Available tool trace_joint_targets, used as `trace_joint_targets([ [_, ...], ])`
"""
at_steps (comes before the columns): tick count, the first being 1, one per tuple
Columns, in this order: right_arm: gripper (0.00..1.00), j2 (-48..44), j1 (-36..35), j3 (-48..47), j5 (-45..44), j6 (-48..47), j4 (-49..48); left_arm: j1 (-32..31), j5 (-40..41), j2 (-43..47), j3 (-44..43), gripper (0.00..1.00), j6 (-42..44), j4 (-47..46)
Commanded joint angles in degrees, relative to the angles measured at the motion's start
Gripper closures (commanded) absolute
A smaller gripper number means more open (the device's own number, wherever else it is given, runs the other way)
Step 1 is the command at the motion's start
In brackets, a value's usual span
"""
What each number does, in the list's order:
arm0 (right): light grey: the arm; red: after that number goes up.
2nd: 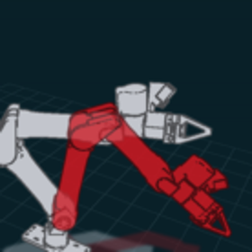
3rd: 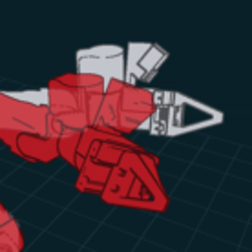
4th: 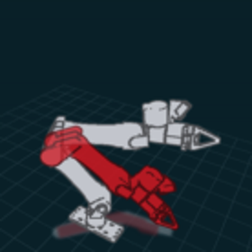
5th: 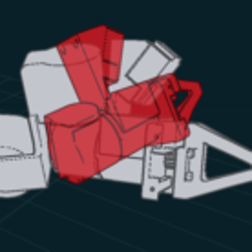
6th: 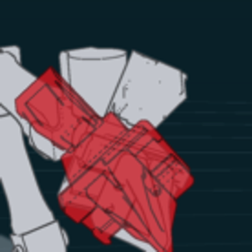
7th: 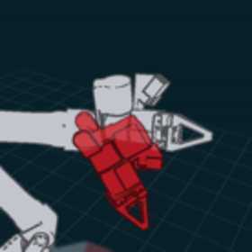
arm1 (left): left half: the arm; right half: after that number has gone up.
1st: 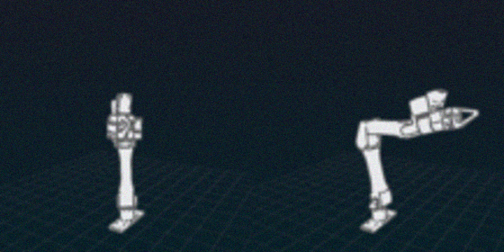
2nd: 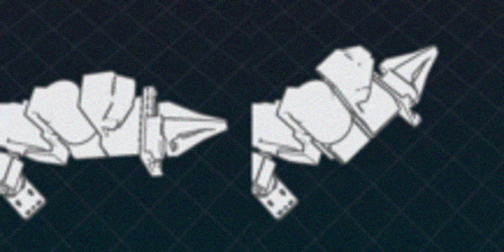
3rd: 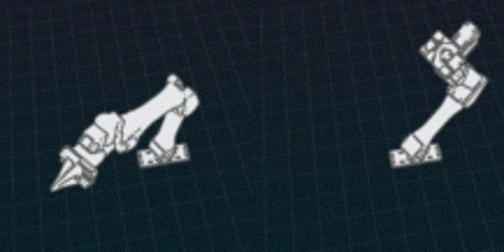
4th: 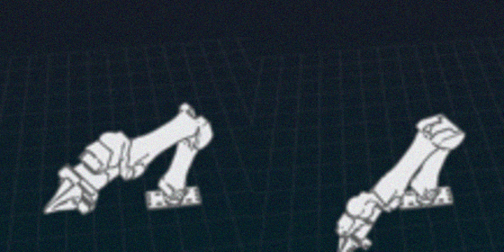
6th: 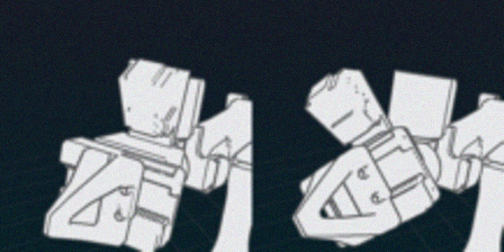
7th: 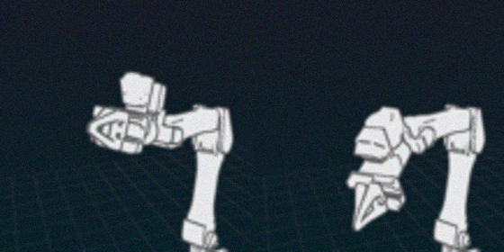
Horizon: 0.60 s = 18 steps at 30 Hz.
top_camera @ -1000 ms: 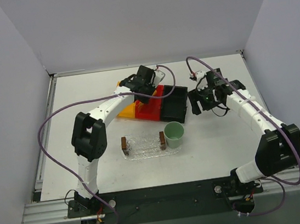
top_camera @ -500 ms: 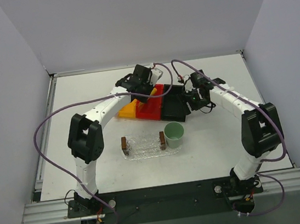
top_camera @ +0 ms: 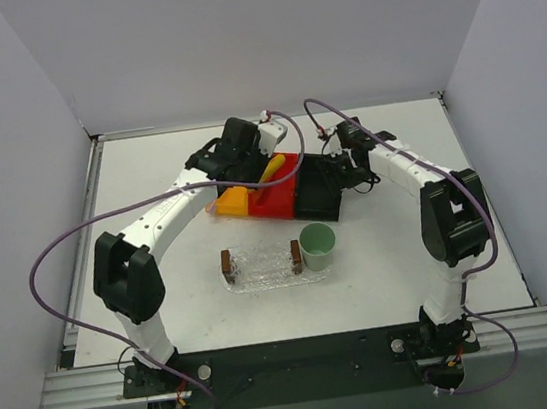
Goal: Prepare toiletry sets of a toothbrush and toothpaste on the tray
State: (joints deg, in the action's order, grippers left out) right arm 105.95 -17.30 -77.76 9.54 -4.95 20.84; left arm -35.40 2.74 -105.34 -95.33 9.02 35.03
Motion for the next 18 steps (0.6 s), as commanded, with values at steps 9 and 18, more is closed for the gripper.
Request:
trace_joint_targets([
  [9, 0.42, 4.6, 0.9, -10.6, -3.2, -1.2, 1.8, 0.8, -1.2, 13.9, 9.1, 1.00, 2.3, -5.0],
  [18, 0.52, 10.6, 1.1, -16.2, -4.4, -1.6, 4.2, 0.8, -0.8, 17.9, 12.6, 1.00, 2.6, -5.2],
])
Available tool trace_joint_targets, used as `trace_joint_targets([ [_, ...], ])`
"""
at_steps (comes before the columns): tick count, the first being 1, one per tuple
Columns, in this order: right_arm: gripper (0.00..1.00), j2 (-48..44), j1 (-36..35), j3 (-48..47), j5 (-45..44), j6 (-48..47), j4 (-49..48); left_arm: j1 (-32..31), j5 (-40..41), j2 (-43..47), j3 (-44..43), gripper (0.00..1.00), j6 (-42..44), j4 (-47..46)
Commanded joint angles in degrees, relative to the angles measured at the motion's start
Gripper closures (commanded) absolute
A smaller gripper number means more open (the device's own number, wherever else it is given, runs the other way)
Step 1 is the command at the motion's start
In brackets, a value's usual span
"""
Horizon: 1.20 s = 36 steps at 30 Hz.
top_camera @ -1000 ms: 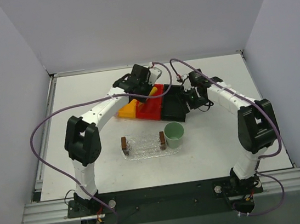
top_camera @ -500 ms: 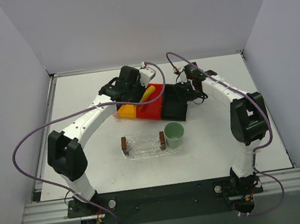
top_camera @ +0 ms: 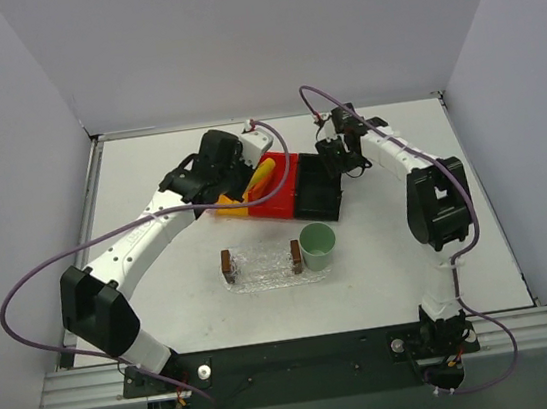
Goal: Prepare toiletry sets of a toothbrush and toothpaste on the tray
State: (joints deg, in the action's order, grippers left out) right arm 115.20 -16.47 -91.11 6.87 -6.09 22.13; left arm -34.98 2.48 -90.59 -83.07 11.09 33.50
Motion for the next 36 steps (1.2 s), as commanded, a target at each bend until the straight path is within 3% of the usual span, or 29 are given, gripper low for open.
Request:
trace_joint_targets([
  [1, 0.54, 1.7, 0.4, -3.4, -1.9, -0.6, 2.9, 0.4, -0.5, 3.6, 0.5, 1.00, 0.6, -3.7],
  [9, 0.70, 4.5, 0.6, -7.3, -3.0, -1.7, 3.6, 0.4, -0.7, 5.5, 3.1, 1.00, 1.3, -4.9],
  [17, 0.72, 7.9, 0.5, -13.6, -3.1, -3.2, 5.1, 0.4, -0.8, 6.7, 5.6, 1.00, 2.3, -6.0],
  [22, 0.67, 7.8, 0.4, -14.9, -2.1, -2.7, 5.9, 0.4, -0.8, 6.3, 5.7, 1.00, 2.5, -6.1],
  [29, 0.47, 3.6, 0.3, -14.0, -2.0, -1.7, 6.4, 0.4, -0.9, 5.9, 4.7, 1.00, 3.1, -6.2],
  [36, 0.41, -3.9, 0.3, -15.2, -1.3, -2.5, 7.8, 0.6, -2.6, 8.2, 5.2, 1.00, 6.3, -7.0],
])
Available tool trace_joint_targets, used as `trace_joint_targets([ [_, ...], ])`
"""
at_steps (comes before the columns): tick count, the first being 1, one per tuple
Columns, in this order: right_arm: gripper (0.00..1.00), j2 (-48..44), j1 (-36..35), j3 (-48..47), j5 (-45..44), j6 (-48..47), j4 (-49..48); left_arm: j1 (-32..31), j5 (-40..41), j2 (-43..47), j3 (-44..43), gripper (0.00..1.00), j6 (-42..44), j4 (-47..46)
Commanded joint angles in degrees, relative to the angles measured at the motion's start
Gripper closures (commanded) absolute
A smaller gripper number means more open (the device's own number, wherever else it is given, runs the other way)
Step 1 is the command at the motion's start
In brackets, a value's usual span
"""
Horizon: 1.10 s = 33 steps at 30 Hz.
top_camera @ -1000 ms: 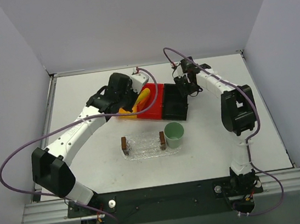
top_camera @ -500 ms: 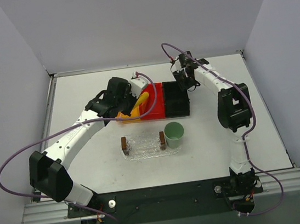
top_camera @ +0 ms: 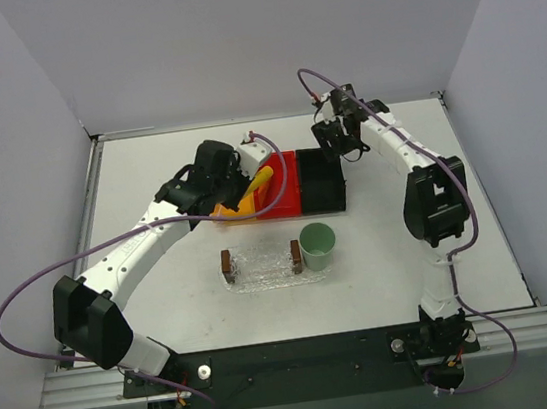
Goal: Prepare toiletry sets of a toothbrush and toothpaste on the tray
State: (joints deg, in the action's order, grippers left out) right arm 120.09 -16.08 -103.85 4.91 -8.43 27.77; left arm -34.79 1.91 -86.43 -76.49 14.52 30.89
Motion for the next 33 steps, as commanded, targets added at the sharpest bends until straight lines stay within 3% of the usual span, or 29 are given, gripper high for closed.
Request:
trace_joint_targets([
  [1, 0.41, -9.8, 0.0, -2.8, 1.2, -0.4, 2.5, 0.5, -4.7, 4.4, -1.3, 1.00, 3.7, -4.3],
  [10, 0.33, -23.0, -2.9, -0.3, 21.1, -11.0, 11.5, 0.9, -13.8, 10.4, -2.9, 1.00, 14.7, 1.2],
  [17, 0.31, -34.5, -9.2, 6.9, 28.0, -20.0, 14.0, 0.9, -21.2, 12.9, -4.2, 1.00, 20.3, 7.5],
  [26, 0.29, -39.1, -18.2, 12.1, 26.7, -26.3, 14.0, 0.3, -27.5, 16.3, -5.4, 1.00, 21.9, 13.7],
  [33, 0.29, -37.0, -23.6, 12.3, 23.9, -27.7, 13.3, -0.4, -31.2, 19.2, -4.3, 1.00, 20.9, 15.3],
])
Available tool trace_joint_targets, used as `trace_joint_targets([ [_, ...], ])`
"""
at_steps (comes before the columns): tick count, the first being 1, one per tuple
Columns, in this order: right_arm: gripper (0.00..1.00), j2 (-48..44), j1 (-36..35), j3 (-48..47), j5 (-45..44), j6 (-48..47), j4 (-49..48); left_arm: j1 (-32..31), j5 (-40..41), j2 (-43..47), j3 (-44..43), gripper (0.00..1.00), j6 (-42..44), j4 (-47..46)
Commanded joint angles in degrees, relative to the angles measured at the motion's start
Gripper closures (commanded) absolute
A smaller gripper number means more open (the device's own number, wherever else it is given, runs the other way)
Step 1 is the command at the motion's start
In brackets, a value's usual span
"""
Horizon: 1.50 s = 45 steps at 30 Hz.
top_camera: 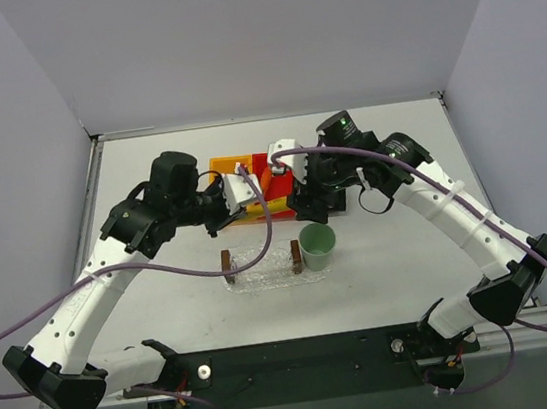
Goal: Prepare toiletry sets of a toothbrush and toothpaste on the tray
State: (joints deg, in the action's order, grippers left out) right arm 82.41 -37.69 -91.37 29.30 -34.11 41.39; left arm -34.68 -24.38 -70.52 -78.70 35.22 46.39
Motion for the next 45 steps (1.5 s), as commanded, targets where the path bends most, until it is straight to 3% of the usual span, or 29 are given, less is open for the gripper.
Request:
trace_joint_targets([
  [1, 0.29, 1.0, -2.9, -0.2, -0.6, -1.9, -0.4, -0.5, -5.1, 3.6, -1.9, 1.00, -0.1, -0.4],
  [9, 0.32, 4.0, -7.4, -0.5, -3.7, -2.0, -1.2, -0.7, -7.3, 5.7, 0.6, 1.00, -0.9, -0.5],
  [12, 0.37, 5.1, -7.7, -0.9, -4.1, -1.6, -1.4, -0.7, -8.0, 6.1, 1.3, 1.00, -0.9, -0.4],
  [15, 0.52, 5.7, -7.8, -1.3, -4.3, -1.0, -1.4, -0.7, -8.0, 6.3, 1.9, 1.00, -0.9, -0.5],
  [16, 0.63, 5.8, -7.8, -1.3, -4.4, -0.9, -1.5, -0.7, -7.9, 6.2, 2.0, 1.00, -0.9, -0.5],
  [19, 0.81, 5.9, -7.7, -0.9, -5.2, -0.7, -1.5, -0.7, -7.7, 6.6, 2.6, 1.00, -1.0, -0.8],
  [22, 0.95, 5.8, -7.8, -0.2, -5.7, -0.4, -1.6, -0.7, -7.6, 7.2, 3.0, 1.00, -1.6, -1.8],
  [27, 0.99, 5.0, -7.7, 0.9, -5.9, 0.9, -2.3, -0.7, -3.7, 9.4, 5.3, 1.00, -5.2, -7.0],
  [29, 0.99, 4.1, -7.6, 2.7, -5.8, 2.4, -4.0, -0.1, -2.1, 11.1, 6.5, 0.92, -7.3, -11.6],
  [30, 0.99, 3.9, -7.5, 3.2, -5.9, 2.9, -4.7, 0.2, -1.5, 11.7, 7.4, 0.82, -7.9, -14.1],
  [31, 0.99, 3.5, -7.4, 3.9, -6.2, 4.2, -5.7, 0.9, -1.5, 12.2, 7.8, 0.62, -8.7, -15.3],
  [34, 0.99, 3.4, -6.5, 4.1, -6.4, 6.3, -7.1, 3.4, -1.7, 13.6, 8.0, 0.40, -11.6, -18.4],
  [38, 0.99, 2.4, -3.9, 5.2, -2.9, 12.5, -10.0, 7.7, -1.4, 16.0, 9.5, 0.37, -17.9, -24.1],
  [45, 0.99, -0.1, 0.0, 5.4, 2.7, 22.2, -16.9, 9.3, 1.4, 14.6, 10.7, 0.36, -25.6, -30.5],
])
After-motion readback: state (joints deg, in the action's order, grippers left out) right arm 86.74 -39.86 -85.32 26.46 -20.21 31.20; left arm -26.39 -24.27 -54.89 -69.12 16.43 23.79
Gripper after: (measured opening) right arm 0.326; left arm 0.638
